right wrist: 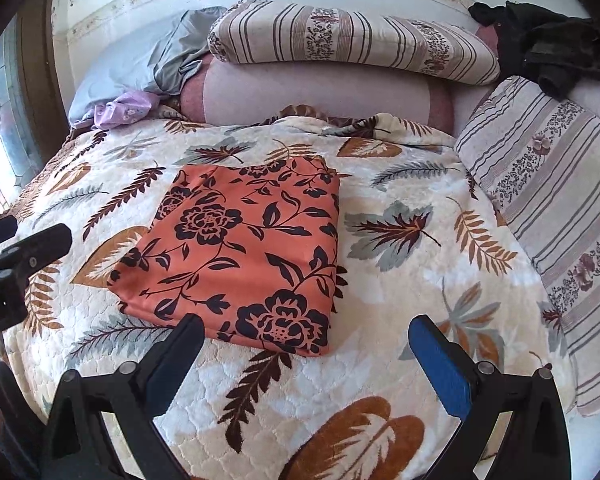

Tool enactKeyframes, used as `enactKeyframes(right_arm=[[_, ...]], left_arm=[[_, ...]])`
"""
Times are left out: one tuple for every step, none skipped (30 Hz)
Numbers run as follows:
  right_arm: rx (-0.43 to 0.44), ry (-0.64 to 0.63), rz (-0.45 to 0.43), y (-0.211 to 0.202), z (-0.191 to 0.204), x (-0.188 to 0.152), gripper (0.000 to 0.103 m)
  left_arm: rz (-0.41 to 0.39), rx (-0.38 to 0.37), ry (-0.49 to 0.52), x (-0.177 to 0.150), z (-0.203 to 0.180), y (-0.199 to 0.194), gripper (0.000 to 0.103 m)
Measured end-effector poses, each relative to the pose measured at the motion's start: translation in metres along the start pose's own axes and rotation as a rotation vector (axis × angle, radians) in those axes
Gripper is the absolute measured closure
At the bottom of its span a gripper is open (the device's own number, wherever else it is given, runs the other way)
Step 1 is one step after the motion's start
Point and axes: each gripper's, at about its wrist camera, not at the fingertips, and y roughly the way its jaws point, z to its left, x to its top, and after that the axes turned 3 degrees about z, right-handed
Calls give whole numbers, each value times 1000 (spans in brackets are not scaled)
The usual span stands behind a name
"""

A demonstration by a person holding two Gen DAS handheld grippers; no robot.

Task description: Fold small clothes

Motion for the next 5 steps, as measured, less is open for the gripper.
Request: enactKeyframes(right_arm=[[1,-4,0,1,1,2,0],[1,-9,1,2,2,3,0],[1,-13,2,4,3,5,0],[3,-16,2,6,4,7,0],[5,-16,3,8,4,8,0]], left_arm=[[-1,-2,1,1,-1,1,8],[-4,-6,3,3,-2,2,8],[-5,-12,5,4,-3,3,8],[-3,-15,6,5,-4,4,8],[0,-20,6,6,-4,6,8]])
